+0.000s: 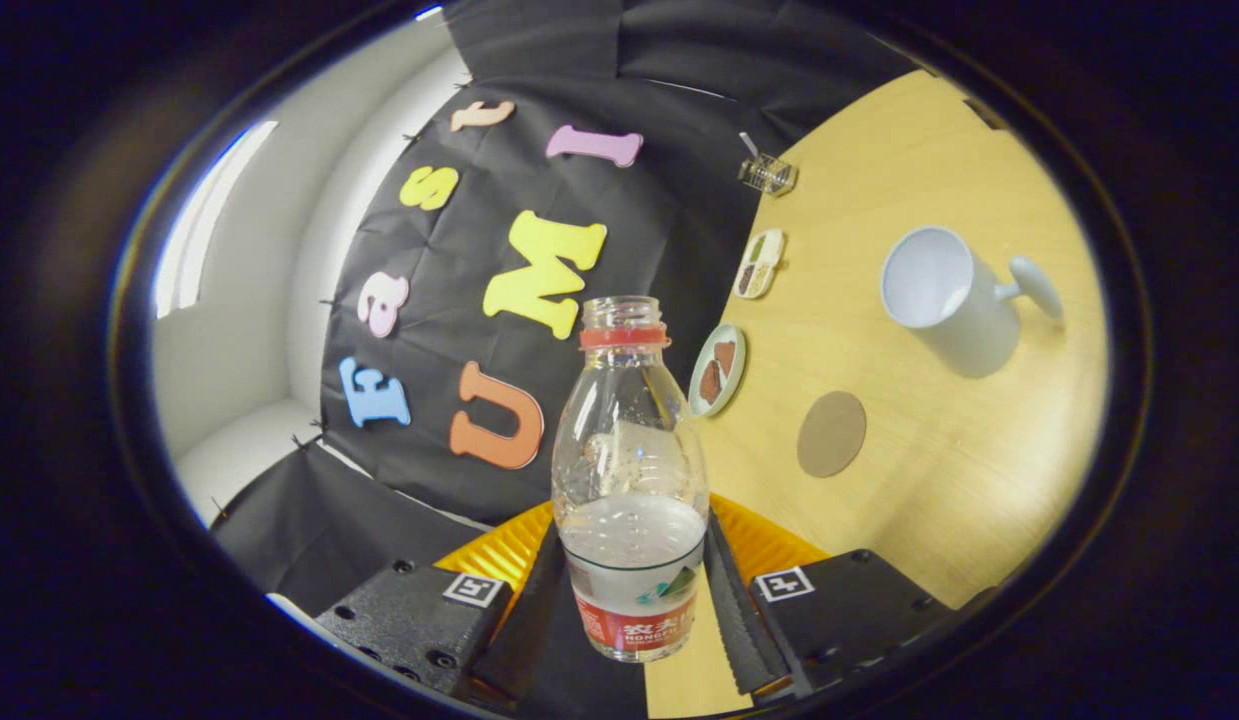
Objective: Take the bottle from table, then pour the juice into the cup, finally place the bottle on the coaster
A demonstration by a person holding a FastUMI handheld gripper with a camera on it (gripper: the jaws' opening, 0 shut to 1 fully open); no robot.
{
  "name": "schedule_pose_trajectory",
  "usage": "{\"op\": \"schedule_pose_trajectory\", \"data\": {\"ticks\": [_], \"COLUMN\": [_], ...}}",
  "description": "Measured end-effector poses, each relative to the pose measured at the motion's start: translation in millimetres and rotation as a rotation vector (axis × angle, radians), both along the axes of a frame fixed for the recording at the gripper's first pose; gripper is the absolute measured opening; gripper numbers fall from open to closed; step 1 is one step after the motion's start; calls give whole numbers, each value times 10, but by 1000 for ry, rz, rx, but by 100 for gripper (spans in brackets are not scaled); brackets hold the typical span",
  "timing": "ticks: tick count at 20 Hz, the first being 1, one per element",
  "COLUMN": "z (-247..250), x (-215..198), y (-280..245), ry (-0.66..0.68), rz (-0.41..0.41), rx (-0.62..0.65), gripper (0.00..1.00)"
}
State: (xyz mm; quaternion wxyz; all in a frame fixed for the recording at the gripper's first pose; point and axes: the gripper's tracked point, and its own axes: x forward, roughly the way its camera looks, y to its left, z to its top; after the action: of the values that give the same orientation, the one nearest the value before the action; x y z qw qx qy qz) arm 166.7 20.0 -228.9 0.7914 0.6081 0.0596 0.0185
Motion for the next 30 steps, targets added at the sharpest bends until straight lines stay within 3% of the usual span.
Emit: {"op": "schedule_pose_trajectory", "data": {"ticks": [7, 30], "z": [-52, -88], "x": [-14, 15], "y": [-128, -464], "ry": [-9, -10], "rz": [-18, -75], "rx": [203, 435], "gripper": [77, 76]}}
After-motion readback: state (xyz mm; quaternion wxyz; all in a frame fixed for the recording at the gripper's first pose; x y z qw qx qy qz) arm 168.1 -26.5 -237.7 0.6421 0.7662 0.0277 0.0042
